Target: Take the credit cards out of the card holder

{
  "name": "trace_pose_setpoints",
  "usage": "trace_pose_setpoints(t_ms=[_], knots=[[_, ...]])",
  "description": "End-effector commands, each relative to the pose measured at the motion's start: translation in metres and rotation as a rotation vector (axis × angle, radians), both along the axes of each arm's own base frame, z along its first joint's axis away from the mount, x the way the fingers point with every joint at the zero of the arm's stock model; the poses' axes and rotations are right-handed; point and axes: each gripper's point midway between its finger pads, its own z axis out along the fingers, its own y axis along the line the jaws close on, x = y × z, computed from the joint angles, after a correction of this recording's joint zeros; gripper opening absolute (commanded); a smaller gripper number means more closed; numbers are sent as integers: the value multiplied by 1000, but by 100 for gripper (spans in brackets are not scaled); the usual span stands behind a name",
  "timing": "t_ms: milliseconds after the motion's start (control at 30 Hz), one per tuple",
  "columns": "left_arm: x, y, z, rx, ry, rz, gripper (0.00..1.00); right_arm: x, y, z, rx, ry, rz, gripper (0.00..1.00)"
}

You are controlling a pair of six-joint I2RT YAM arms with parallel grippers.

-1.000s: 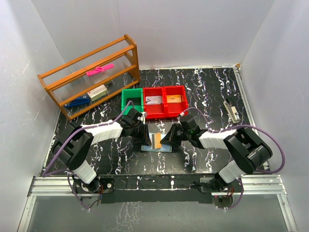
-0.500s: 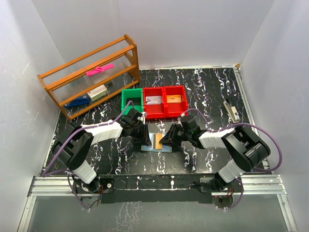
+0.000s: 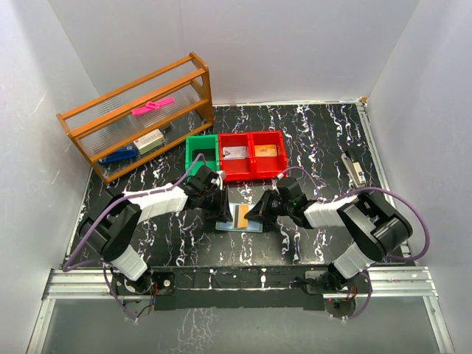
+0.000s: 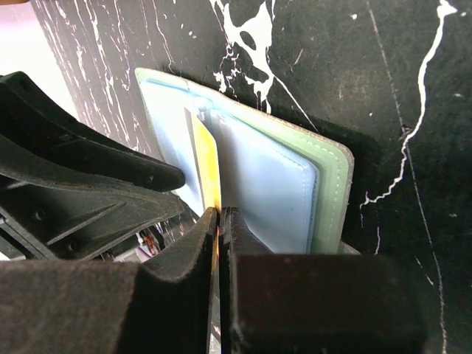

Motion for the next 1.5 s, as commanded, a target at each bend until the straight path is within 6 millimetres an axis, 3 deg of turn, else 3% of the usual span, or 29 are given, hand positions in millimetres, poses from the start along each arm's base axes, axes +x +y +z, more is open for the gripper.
trace_pose_setpoints(t_ms=[0, 167, 367, 533, 633, 867, 1467], knots=[[9, 3, 19, 24, -68, 10, 33, 1, -5, 1, -14, -35, -11, 0], [24, -19, 39, -62, -132, -31, 38, 1, -8, 0, -17, -35, -34, 0], [12, -29, 20, -70, -82, -113, 38, 1, -10, 0, -21, -34, -37, 3], [-3, -17, -5, 18, -31, -130, 33, -1, -8, 1, -1, -29, -36, 6], [-10, -6, -17, 75, -4, -104, 28, 1, -6, 4, 9, -35, -36, 13], [-19, 8, -26, 110, 13, -76, 24, 7, 2, 9, 52, -44, -36, 24], [-16, 7, -23, 123, 10, -81, 22, 1, 5, 5, 89, -43, -10, 15]])
